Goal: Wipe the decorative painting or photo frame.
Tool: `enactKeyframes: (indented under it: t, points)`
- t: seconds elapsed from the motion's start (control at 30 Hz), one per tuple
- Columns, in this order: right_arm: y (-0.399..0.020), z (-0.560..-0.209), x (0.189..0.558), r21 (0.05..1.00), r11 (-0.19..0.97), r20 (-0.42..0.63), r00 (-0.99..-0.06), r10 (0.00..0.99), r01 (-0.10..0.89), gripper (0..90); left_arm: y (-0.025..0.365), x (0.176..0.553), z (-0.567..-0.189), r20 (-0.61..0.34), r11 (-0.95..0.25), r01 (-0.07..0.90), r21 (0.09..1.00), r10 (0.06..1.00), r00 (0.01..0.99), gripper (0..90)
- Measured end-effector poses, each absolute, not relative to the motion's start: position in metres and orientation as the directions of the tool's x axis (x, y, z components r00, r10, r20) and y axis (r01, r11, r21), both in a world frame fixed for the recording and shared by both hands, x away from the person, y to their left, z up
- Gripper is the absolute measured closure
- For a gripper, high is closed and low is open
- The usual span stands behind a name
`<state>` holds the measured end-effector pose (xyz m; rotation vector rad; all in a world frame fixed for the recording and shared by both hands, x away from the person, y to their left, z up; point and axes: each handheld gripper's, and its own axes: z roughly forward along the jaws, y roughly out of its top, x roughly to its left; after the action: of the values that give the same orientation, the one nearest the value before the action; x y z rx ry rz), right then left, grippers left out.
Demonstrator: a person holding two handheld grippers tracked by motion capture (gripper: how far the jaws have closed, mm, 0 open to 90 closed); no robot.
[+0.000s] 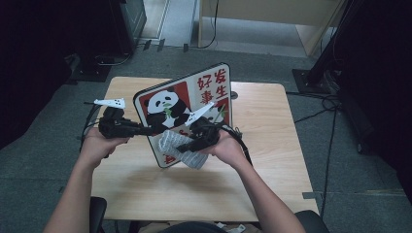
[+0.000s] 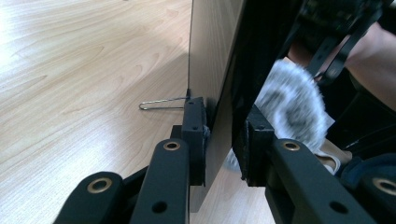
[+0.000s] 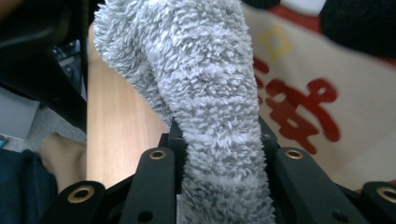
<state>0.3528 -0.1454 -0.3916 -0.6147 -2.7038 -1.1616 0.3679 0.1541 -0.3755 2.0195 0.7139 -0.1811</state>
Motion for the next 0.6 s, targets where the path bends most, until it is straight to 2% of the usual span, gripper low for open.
enactKeyframes:
  t: [0.6]
  points:
    - [-0.152, -0.305, 0.369, 0.706, 0.571, 0.248, -0.902, 0.355, 0.418, 70.1, 0.154, 0.367, -0.376, -0.401, -0.373, 0.552, 0.746, 0.41, 0.819, 75.5]
